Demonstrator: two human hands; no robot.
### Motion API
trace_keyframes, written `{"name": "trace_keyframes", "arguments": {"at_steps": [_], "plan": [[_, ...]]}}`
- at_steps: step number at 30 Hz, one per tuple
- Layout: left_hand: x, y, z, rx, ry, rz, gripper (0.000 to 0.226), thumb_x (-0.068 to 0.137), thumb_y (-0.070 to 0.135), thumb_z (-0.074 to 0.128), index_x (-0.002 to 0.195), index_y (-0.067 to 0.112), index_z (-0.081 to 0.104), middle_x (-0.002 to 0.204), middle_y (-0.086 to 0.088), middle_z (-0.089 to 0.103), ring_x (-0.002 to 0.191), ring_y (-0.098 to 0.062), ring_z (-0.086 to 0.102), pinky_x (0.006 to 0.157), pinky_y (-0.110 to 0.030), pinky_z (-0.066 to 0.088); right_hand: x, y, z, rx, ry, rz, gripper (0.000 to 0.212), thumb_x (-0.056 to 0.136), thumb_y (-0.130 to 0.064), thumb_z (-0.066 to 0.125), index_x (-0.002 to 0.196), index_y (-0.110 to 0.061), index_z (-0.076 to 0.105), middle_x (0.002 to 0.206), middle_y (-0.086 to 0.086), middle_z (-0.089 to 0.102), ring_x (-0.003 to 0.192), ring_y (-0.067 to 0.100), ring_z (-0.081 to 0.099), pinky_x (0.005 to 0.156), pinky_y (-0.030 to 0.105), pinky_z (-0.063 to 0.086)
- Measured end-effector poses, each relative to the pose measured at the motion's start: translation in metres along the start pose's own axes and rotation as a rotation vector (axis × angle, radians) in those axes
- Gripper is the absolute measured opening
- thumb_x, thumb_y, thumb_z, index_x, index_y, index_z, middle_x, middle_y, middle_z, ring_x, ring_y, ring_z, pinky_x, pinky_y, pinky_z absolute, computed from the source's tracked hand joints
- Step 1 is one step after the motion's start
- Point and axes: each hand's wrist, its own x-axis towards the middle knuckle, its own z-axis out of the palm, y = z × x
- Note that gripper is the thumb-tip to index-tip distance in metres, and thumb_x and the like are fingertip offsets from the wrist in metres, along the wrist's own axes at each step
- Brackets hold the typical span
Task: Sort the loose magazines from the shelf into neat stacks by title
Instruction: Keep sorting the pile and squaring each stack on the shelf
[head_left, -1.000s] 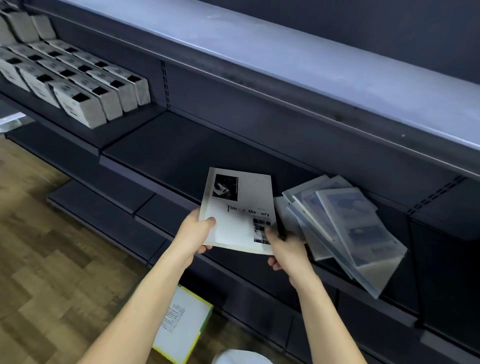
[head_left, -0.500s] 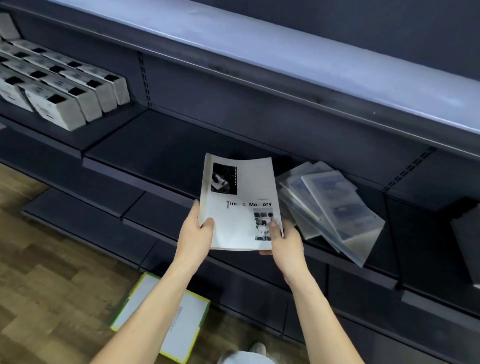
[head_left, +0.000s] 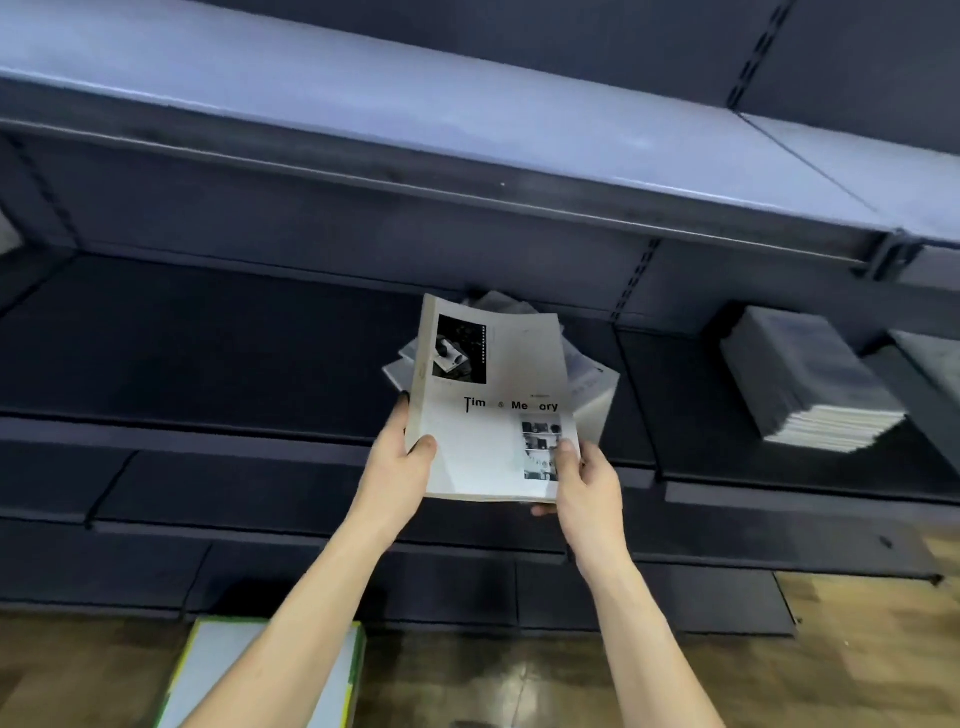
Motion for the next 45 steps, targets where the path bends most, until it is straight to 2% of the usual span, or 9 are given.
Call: {"name": "trace_keyframes", "arguments": {"at_steps": [4, 10, 15, 19, 24, 31, 34, 41, 45], "plan": [[0.003, 0.004, 0.046, 0.022, -0.104, 0.015, 0.053, 0.097, 0.006, 0.046, 0.144, 0.031, 0.043, 0.132, 0.016, 0.058, 0.124, -0.005, 0.052, 0.112, -0.038, 0.039, 0.000, 0.013, -0.045, 0.059, 0.090, 0.032, 0.021, 0.105, -0.030, 0.043, 0.111, -0.023, 0.062, 0.095, -0.001, 0.072, 0.076, 0.015, 0.072, 0.056, 0.031, 0.058], [-0.007, 0.018, 0.122, 0.041, -0.195, 0.017, 0.059, 0.098, 0.006, 0.046, 0.152, 0.024, 0.029, 0.143, 0.020, 0.046, 0.130, 0.001, 0.043, 0.116, -0.031, 0.029, -0.003, 0.032, -0.114, 0.114, 0.212, 0.078, 0.023, 0.106, -0.029, 0.042, 0.111, -0.023, 0.063, 0.095, 0.000, 0.073, 0.079, 0.015, 0.071, 0.056, 0.029, 0.057], [-0.020, 0.021, 0.195, 0.068, -0.302, 0.045, 0.051, 0.096, 0.003, 0.045, 0.141, 0.027, 0.046, 0.129, 0.016, 0.060, 0.122, -0.003, 0.054, 0.111, -0.036, 0.039, -0.008, 0.052, -0.183, 0.085, 0.321, 0.102, 0.024, 0.105, -0.030, 0.039, 0.108, -0.032, 0.063, 0.096, -0.007, 0.073, 0.084, 0.013, 0.071, 0.068, 0.040, 0.061], [-0.035, 0.025, 0.251, 0.070, -0.374, 0.055, 0.058, 0.097, 0.005, 0.046, 0.149, 0.027, 0.037, 0.139, 0.022, 0.050, 0.131, -0.001, 0.045, 0.115, -0.032, 0.032, -0.018, 0.065, -0.237, 0.087, 0.383, 0.124, 0.024, 0.106, -0.027, 0.038, 0.115, -0.029, 0.060, 0.098, -0.006, 0.072, 0.083, 0.013, 0.070, 0.060, 0.033, 0.060], [-0.057, 0.028, 0.317, 0.064, -0.440, 0.044, 0.061, 0.094, 0.007, 0.046, 0.148, 0.033, 0.037, 0.137, 0.020, 0.055, 0.127, -0.002, 0.050, 0.113, -0.036, 0.037, -0.028, 0.078, -0.301, 0.096, 0.450, 0.143, 0.026, 0.106, -0.028, 0.037, 0.117, -0.028, 0.061, 0.099, -0.007, 0.071, 0.084, 0.011, 0.070, 0.057, 0.028, 0.058], [-0.094, 0.033, 0.404, 0.058, -0.529, 0.051, 0.060, 0.083, 0.010, 0.044, 0.136, 0.038, 0.050, 0.126, 0.018, 0.064, 0.118, -0.009, 0.059, 0.105, -0.041, 0.045, -0.051, 0.101, -0.380, 0.144, 0.521, 0.144, 0.027, 0.106, -0.027, 0.037, 0.114, -0.028, 0.063, 0.097, -0.003, 0.073, 0.078, 0.015, 0.070, 0.056, 0.025, 0.054], [-0.105, 0.033, 0.432, 0.072, -0.560, 0.032, 0.065, 0.078, 0.020, 0.046, 0.140, 0.036, 0.046, 0.132, 0.017, 0.060, 0.123, -0.010, 0.056, 0.108, -0.046, 0.042, -0.057, 0.109, -0.406, 0.156, 0.569, 0.139, 0.028, 0.105, -0.025, 0.037, 0.113, -0.026, 0.064, 0.095, 0.000, 0.073, 0.072, 0.017, 0.067, 0.054, 0.025, 0.052], [-0.115, 0.046, 0.488, 0.095, -0.633, 0.095, 0.060, 0.082, 0.016, 0.044, 0.139, 0.035, 0.047, 0.128, 0.017, 0.062, 0.120, -0.010, 0.058, 0.107, -0.045, 0.044, -0.051, 0.121, -0.454, 0.183, 0.659, 0.097, 0.031, 0.105, -0.021, 0.038, 0.118, -0.029, 0.065, 0.095, -0.003, 0.074, 0.076, 0.016, 0.068, 0.055, 0.029, 0.053], [-0.112, 0.050, 0.518, 0.115, -0.657, 0.165, 0.051, 0.090, 0.019, 0.046, 0.139, 0.035, 0.045, 0.126, 0.017, 0.063, 0.118, -0.009, 0.059, 0.103, -0.043, 0.046, -0.037, 0.124, -0.479, 0.168, 0.697, 0.068, 0.030, 0.105, -0.016, 0.040, 0.117, -0.024, 0.066, 0.089, -0.007, 0.073, 0.068, 0.003, 0.065, 0.052, 0.016, 0.049]]}}
